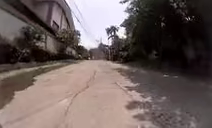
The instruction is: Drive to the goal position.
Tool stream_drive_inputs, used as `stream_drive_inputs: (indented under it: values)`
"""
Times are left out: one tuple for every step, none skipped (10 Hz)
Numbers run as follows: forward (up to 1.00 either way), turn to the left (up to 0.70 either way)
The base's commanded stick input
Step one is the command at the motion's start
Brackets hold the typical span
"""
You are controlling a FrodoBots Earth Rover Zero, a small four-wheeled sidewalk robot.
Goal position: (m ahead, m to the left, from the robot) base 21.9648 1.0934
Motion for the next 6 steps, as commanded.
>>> stream_drive_inputs:
  values:
    - [1.00,0.03]
    - [1.00,0.03]
    - [1.00,0.03]
    - [1.00,0.03]
    - [1.00,0.03]
    - [1.00,0.03]
